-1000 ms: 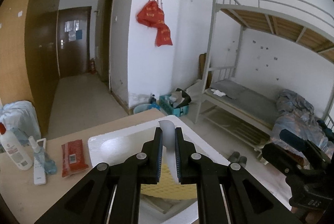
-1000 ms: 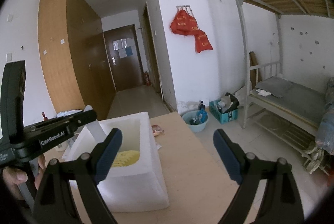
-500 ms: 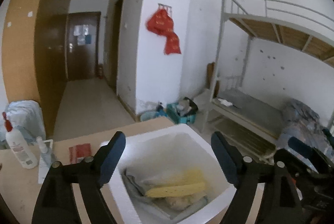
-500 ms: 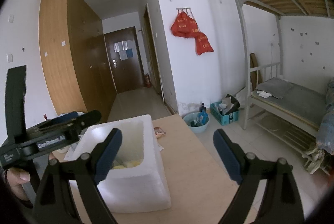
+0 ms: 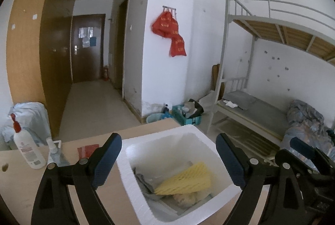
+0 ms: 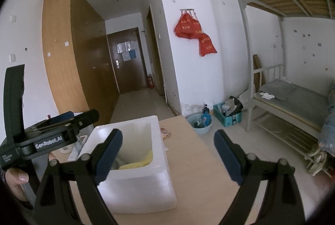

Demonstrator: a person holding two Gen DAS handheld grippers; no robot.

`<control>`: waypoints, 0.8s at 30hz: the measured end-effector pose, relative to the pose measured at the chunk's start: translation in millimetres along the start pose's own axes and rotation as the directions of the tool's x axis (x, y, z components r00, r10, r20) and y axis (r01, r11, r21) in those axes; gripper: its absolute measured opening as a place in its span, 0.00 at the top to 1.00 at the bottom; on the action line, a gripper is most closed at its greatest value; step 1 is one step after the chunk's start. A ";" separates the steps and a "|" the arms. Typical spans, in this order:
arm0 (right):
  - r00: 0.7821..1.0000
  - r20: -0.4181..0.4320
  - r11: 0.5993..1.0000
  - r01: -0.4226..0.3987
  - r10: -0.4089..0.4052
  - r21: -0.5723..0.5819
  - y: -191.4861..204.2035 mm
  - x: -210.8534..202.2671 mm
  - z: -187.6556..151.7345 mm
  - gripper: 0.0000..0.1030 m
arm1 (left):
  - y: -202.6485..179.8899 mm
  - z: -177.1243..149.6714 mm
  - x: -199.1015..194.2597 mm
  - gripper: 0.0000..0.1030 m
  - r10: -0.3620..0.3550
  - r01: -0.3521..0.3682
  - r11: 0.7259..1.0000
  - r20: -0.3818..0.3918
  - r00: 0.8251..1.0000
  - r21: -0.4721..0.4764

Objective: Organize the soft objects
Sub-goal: 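Withdraw both tools up and away from the foam box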

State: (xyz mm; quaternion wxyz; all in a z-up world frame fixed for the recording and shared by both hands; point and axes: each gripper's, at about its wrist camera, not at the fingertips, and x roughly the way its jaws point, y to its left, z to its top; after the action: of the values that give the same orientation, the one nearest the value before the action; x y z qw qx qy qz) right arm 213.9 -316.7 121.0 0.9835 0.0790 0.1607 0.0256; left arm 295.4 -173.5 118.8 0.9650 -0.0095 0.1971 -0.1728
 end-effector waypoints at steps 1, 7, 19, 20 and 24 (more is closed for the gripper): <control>1.000 0.000 1.000 -0.005 0.005 0.000 1.3 -0.6 0.0 0.11 | 1.6 -0.6 -3.4 0.11 0.006 -0.006 1.000 0.005 1.000 0.000; 0.998 0.004 0.998 -0.055 0.055 -0.012 18.7 -6.3 -1.7 0.11 | 16.1 -5.7 -36.0 0.11 0.063 -0.063 0.998 0.034 0.997 0.003; 0.976 0.005 0.973 -0.218 0.219 -0.083 90.6 -23.1 -7.2 0.11 | 76.6 -23.4 -126.5 0.11 0.237 -0.234 0.971 0.091 0.967 -0.044; 0.972 0.003 0.968 -0.235 0.236 -0.083 97.1 -23.9 -7.8 0.11 | 82.3 -25.4 -134.7 0.11 0.254 -0.251 0.967 0.093 0.963 -0.045; 0.956 -0.001 0.950 -0.293 0.294 -0.106 124.1 -26.2 -10.3 0.10 | 106.5 -33.5 -167.3 0.07 0.319 -0.314 0.947 0.106 0.942 -0.063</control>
State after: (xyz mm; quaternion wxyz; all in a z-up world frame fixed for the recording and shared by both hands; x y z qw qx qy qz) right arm 182.7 -194.8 139.8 0.9727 0.0506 0.1385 0.1793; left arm 173.3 -15.3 141.9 0.9895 -0.0093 0.1441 -0.0100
